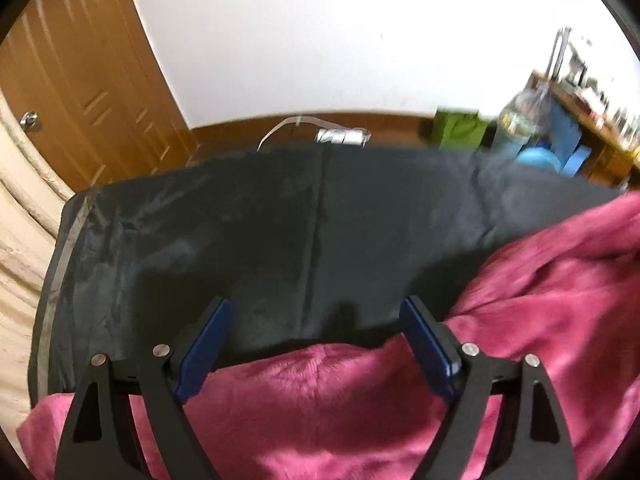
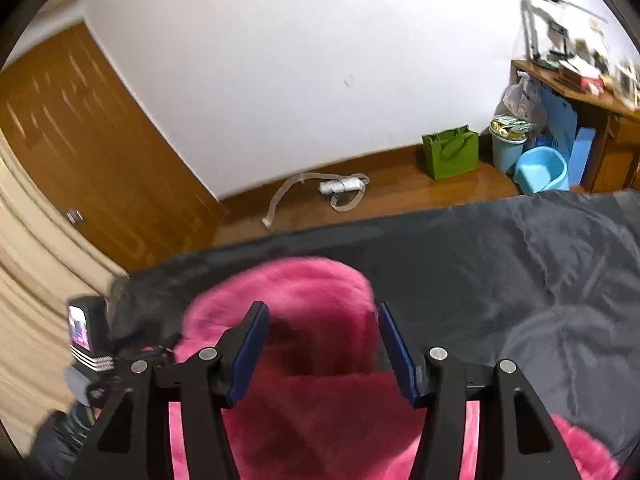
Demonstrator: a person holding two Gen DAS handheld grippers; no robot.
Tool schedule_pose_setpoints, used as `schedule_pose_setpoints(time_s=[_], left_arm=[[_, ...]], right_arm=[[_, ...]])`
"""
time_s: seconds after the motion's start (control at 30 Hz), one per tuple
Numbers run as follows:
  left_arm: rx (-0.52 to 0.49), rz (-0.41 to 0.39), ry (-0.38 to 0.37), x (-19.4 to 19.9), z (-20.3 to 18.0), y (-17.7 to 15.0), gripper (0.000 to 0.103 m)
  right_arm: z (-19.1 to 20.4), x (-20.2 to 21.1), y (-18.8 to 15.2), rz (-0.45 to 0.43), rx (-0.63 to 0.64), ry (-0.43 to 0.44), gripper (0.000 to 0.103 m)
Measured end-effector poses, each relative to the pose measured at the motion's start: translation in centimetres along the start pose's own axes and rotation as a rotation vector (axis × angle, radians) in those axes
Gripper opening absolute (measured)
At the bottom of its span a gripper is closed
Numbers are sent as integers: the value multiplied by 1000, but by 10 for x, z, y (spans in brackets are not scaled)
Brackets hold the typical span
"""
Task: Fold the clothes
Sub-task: 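Release the folded hem with the right gripper while the left gripper smooths the robe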
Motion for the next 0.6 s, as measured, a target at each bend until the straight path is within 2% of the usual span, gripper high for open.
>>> schedule_pose_setpoints(time_s=[0.13, 0.23, 0.3, 0.43, 0.53, 0.6], left_arm=[[-22, -60, -90, 39, -11, -2, 88], [-66, -35, -153, 41, -22, -14, 88], [-89, 1, -168, 32, -30, -23, 88], [-109, 54, -110, 2, -29, -34, 88], [-105, 81, -72, -19, -24, -35, 89], [-90, 85, -54, -29, -19, -29, 90]], right_arm=[[-3, 28, -13, -30, -2, -55, 59], [-9, 24, -43, 53, 50, -153, 59], [-18, 16, -72, 124, 64, -197, 59], [-43, -1, -113, 217, -20, -208, 59], [-65, -11, -121, 233, -79, -241, 59], [-82, -18, -115, 219, -124, -254, 59]])
Point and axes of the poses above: each gripper's, at about its wrist camera, not at the fingertips, and x roughly against the way its jaws point, z to its left, y to its top, the point moved 8 cm from there along -x, roughly the way its jaws point, and after that the axes turned 6 degrees about z, right-handed, at the moved point
